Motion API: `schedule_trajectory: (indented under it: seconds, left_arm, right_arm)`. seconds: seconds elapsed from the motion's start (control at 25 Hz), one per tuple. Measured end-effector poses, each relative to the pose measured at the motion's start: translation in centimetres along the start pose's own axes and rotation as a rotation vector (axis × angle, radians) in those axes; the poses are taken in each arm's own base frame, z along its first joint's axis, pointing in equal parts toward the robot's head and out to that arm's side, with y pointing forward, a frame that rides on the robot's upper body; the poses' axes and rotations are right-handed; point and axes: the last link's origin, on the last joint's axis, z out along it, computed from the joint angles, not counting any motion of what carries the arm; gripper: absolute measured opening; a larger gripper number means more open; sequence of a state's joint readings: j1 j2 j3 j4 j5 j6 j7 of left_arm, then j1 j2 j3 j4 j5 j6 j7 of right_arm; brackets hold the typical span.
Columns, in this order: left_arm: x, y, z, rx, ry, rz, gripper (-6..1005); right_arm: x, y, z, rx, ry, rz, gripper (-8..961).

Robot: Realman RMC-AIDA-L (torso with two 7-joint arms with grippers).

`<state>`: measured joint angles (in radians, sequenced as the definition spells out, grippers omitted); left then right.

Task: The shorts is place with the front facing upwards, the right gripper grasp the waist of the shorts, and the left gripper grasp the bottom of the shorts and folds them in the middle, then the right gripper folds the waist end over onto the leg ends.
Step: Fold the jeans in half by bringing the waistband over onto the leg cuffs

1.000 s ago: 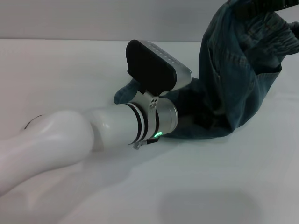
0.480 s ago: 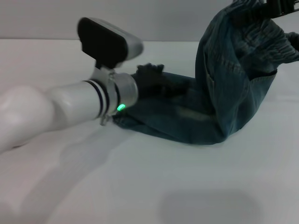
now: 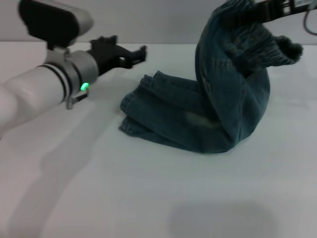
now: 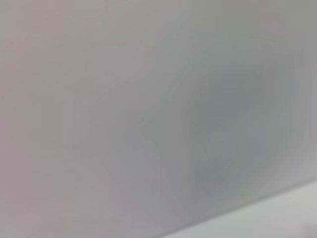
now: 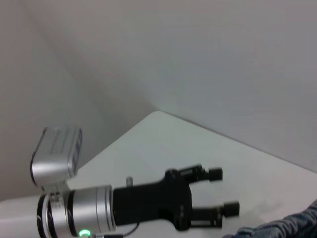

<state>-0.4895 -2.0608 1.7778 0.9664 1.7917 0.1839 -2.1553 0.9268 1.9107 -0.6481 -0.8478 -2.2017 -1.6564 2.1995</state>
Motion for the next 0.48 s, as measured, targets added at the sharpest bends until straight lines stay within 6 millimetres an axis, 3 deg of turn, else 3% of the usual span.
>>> schedule_trajectory:
  seconds: [0.48]
  left_arm:
    - [-0.3, -1.7, -0.4, 0.095, 0.033, -0.004, 844]
  right_arm:
    - [0.8, 0.3, 5.0, 0.029, 0.021, -0.097, 68]
